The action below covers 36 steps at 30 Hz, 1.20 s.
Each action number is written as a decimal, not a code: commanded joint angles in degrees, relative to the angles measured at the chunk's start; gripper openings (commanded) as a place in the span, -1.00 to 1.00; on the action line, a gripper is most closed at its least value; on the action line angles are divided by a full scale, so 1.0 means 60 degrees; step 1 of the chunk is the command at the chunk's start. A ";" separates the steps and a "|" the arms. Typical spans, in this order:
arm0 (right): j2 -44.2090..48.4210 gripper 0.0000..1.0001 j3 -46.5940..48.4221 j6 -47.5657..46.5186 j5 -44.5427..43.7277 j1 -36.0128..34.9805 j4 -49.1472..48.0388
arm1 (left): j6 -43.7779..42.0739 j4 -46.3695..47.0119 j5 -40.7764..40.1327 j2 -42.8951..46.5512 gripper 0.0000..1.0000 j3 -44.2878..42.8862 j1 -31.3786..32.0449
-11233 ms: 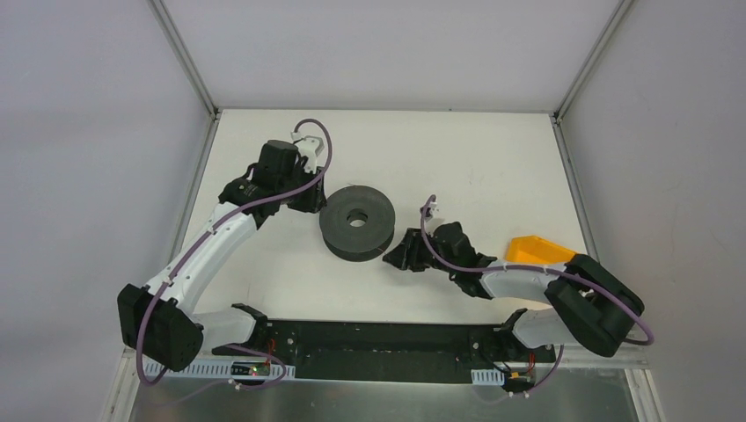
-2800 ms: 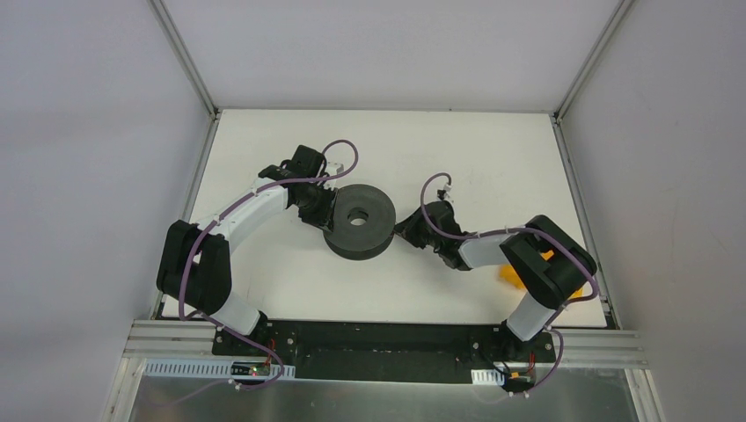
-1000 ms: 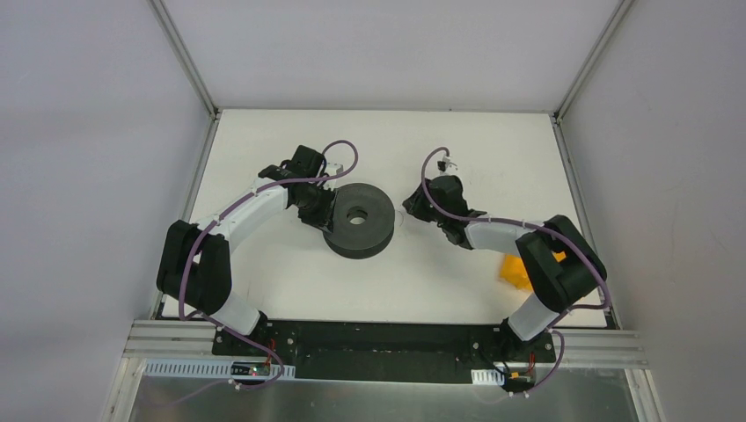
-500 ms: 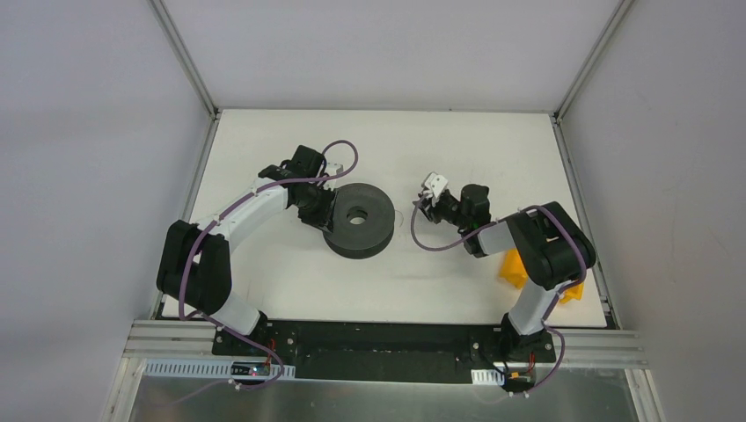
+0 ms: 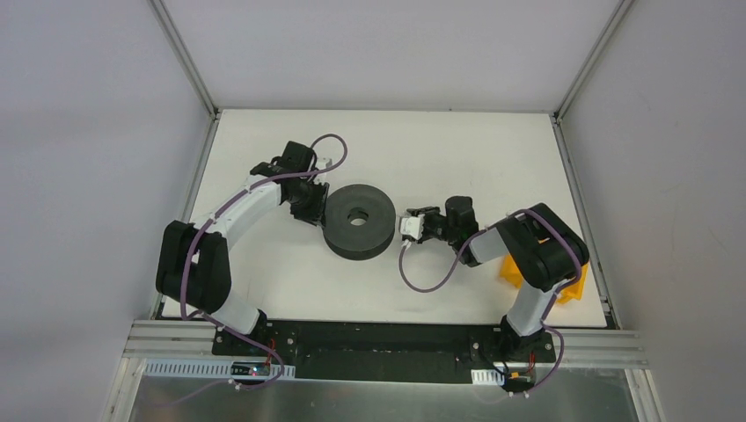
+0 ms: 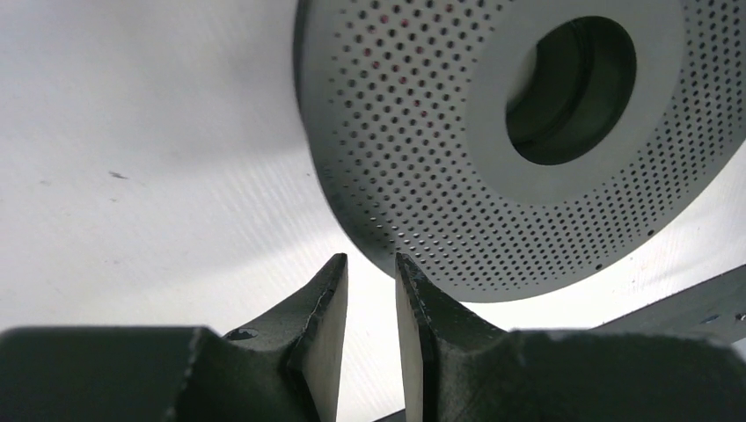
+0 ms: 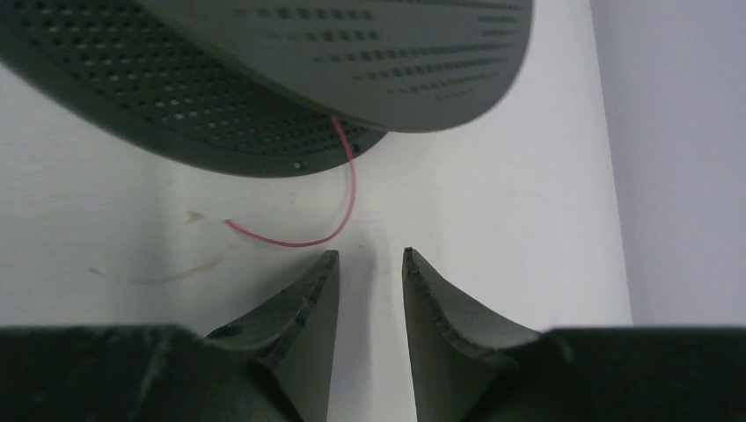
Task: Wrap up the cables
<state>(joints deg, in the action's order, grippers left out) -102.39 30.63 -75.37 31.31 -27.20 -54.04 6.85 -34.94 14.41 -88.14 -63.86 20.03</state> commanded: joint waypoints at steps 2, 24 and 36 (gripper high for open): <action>0.0189 -0.29 -0.0587 -0.1789 -0.0884 -0.0708 0.0393 | 0.0248 0.0129 -0.0099 0.0499 -0.49 -0.0218 -0.0291; 0.0638 -1.00 -0.0866 -0.2700 -0.2823 -0.2447 0.1515 | 0.0279 0.0227 0.0058 0.0913 -0.48 0.0029 -0.0302; 0.1784 -1.00 -0.0887 0.1774 -0.1223 -0.1741 0.1193 | 0.0338 0.0268 0.0316 0.0552 -0.48 -0.0025 -0.0306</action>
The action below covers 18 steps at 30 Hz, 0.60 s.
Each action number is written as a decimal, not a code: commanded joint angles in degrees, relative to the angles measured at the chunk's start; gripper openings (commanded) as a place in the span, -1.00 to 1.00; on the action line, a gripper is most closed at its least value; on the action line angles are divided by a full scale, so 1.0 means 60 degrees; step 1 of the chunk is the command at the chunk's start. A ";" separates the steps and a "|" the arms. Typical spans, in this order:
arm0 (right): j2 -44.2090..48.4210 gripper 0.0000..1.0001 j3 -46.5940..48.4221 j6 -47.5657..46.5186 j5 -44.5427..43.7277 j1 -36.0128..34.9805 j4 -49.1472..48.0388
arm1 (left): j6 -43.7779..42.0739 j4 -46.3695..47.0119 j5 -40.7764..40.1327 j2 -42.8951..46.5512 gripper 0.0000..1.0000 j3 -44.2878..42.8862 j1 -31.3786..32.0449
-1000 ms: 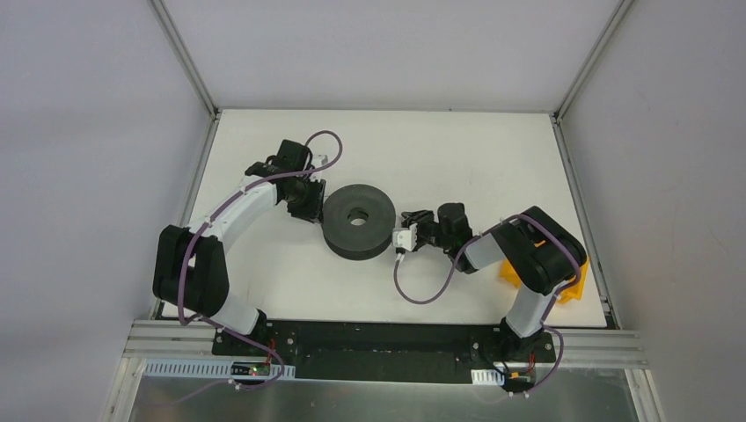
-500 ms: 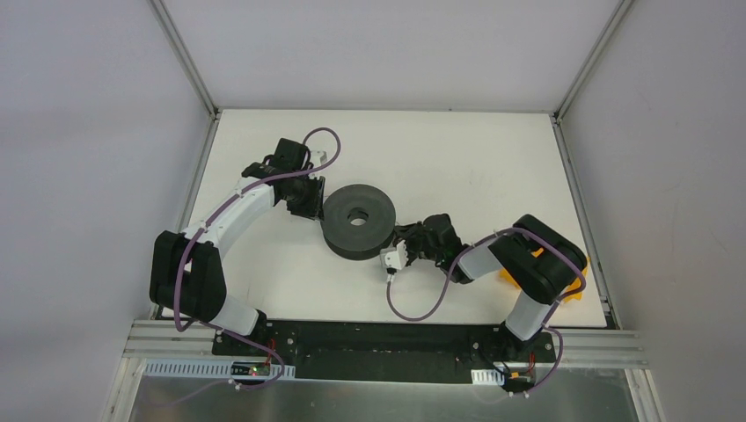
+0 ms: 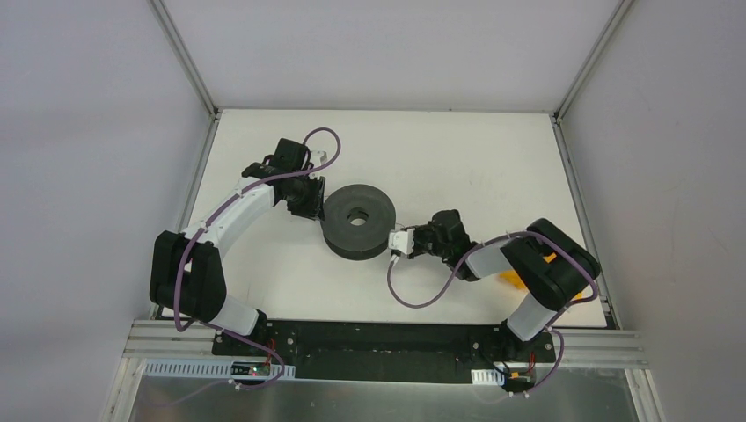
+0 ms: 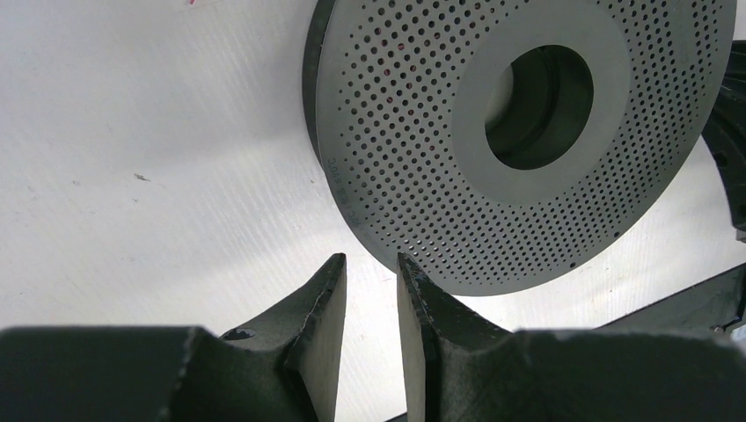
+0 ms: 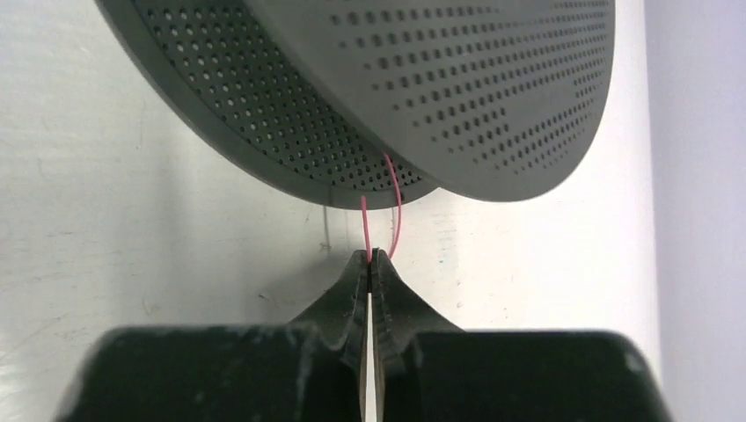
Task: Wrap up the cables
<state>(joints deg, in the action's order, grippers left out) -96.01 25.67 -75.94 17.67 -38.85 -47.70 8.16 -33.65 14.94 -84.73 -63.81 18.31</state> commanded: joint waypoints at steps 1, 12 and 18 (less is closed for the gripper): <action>0.0896 -1.00 -0.0073 0.2234 0.1354 0.0291 0.0105 | 0.0119 0.0056 0.0214 -0.0059 -0.48 -0.0024 -0.0019; 0.1155 -1.00 0.1085 0.7596 0.2051 0.1150 0.1083 | 0.0090 0.0053 0.0041 -0.0391 -0.48 -0.0033 -0.0011; 0.0724 -1.00 0.1377 1.0217 0.1987 0.1401 0.0728 | 0.0067 0.0049 -0.0075 -0.0550 -0.48 -0.0056 -0.0011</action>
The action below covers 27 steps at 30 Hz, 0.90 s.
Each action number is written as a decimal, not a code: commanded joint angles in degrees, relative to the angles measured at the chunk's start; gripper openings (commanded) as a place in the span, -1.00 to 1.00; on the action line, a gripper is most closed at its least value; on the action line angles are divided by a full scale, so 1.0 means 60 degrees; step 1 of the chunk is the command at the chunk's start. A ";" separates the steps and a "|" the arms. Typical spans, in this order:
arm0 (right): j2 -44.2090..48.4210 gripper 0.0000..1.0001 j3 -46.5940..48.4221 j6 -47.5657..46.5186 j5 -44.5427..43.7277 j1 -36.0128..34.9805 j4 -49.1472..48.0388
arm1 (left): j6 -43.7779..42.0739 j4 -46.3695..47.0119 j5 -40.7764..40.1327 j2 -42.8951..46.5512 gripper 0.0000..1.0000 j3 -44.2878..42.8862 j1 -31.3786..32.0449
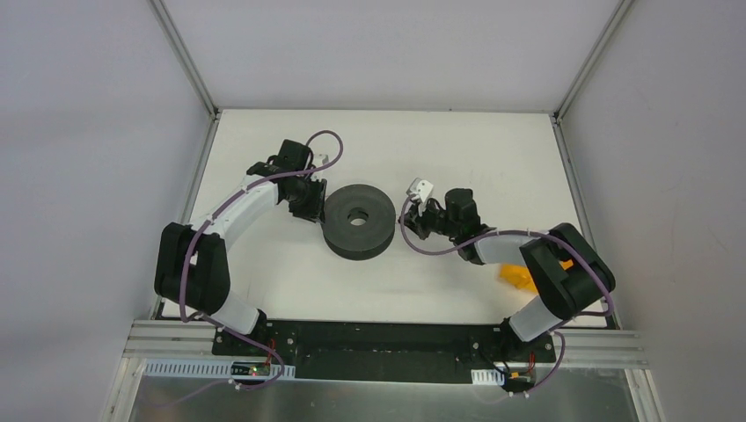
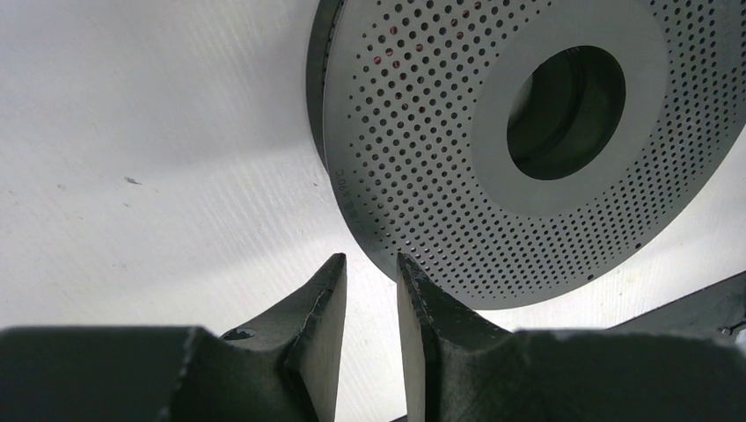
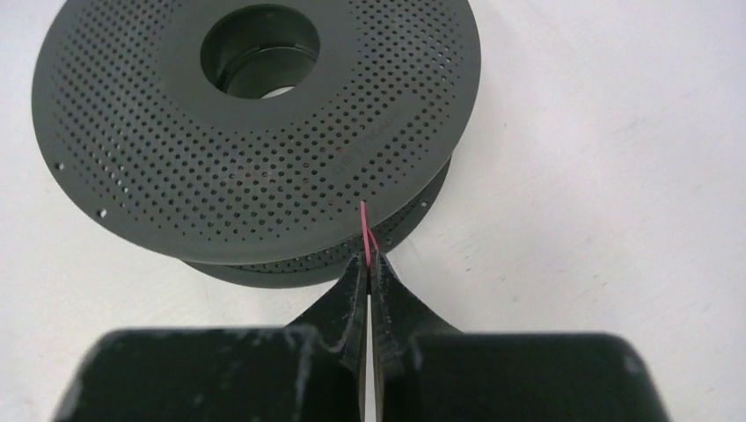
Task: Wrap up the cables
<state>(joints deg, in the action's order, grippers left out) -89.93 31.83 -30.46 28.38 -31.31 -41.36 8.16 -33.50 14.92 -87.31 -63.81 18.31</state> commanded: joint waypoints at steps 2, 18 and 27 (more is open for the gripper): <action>-0.0493 -1.00 0.0624 0.3706 -0.0095 0.0251 -0.0179 | 0.0067 0.0016 -0.0147 -0.0155 -0.49 -0.0065 -0.0017; -0.3853 -1.00 0.5117 0.7798 0.0862 0.0624 0.4049 | 0.0039 -0.0017 -0.0812 -0.0135 -0.51 -0.0034 -0.0004; -0.4990 -1.00 0.5933 0.8736 0.2151 0.0860 0.3760 | 0.0016 -0.0007 -0.0867 -0.0280 -0.51 -0.0131 -0.0003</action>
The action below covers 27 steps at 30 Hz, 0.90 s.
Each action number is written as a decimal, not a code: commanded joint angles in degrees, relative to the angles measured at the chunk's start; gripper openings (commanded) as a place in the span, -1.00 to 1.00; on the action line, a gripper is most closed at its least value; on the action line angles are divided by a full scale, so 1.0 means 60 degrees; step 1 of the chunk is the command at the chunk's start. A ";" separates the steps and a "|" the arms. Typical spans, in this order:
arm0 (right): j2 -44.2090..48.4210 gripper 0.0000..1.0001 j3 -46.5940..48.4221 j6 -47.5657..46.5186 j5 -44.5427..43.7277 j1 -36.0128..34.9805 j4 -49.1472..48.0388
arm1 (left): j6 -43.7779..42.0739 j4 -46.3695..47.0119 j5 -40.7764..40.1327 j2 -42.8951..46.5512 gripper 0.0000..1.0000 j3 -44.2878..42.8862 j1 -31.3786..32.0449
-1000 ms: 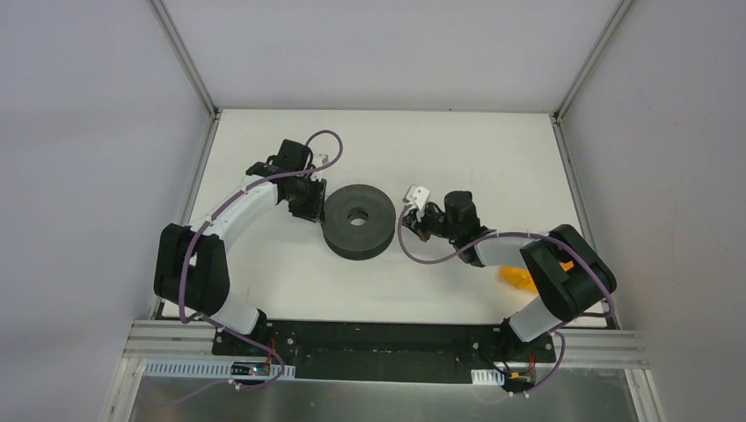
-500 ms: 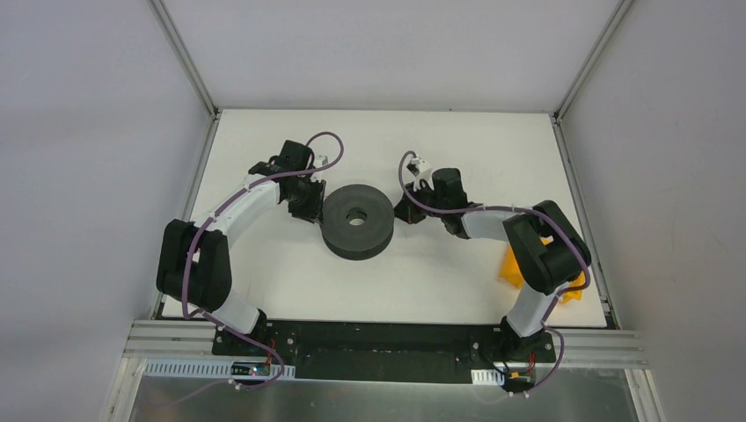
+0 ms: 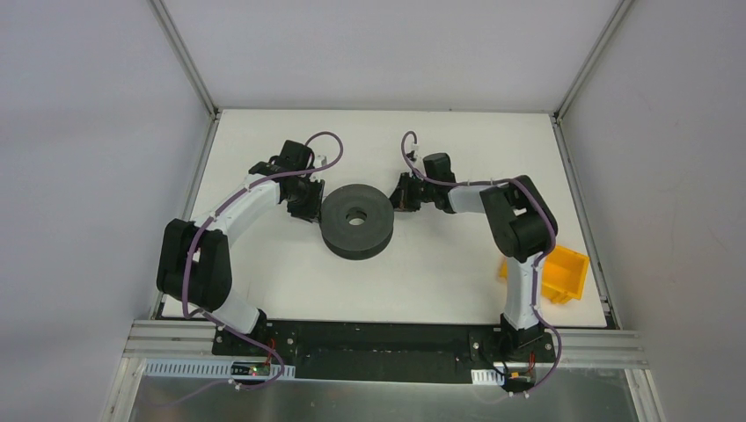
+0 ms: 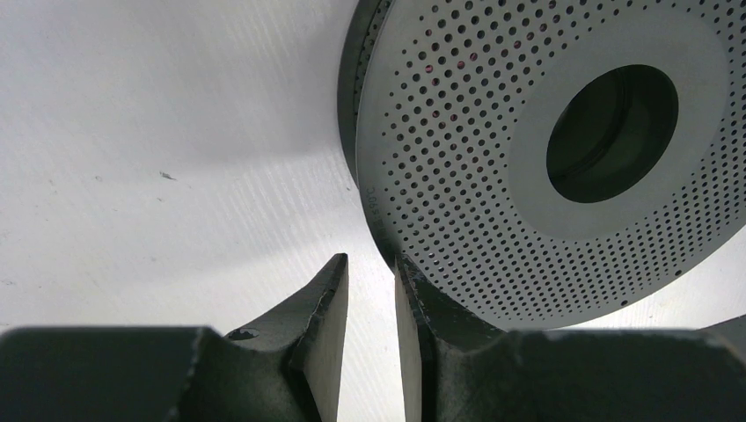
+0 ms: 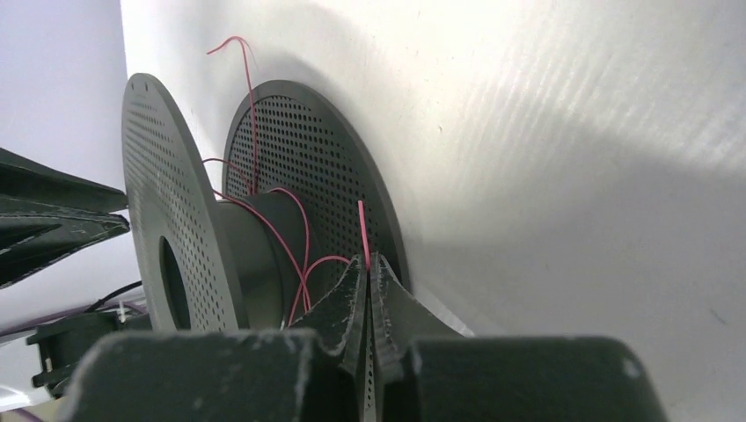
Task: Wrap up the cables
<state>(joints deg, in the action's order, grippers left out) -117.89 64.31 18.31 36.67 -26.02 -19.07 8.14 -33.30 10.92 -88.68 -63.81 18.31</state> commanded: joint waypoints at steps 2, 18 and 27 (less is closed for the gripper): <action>-0.0528 -1.00 0.0709 0.0783 0.0946 0.0035 -0.0061 | 0.0009 -0.0046 -0.0235 -0.0044 -0.51 -0.0124 -0.0003; -0.1106 -1.00 0.1613 0.1345 0.0564 0.0342 -0.0220 | 0.0036 -0.0046 -0.0210 -0.0131 -0.52 -0.0142 -0.0004; -0.1122 -0.87 0.1671 0.1495 0.0239 0.0554 -0.0238 | 0.0042 -0.0046 -0.0188 -0.0102 -0.52 -0.0146 -0.0004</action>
<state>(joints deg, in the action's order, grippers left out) -124.81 72.12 26.33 39.38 -23.22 -19.70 8.14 -33.30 10.07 -88.95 -63.81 18.31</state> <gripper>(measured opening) 0.045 0.243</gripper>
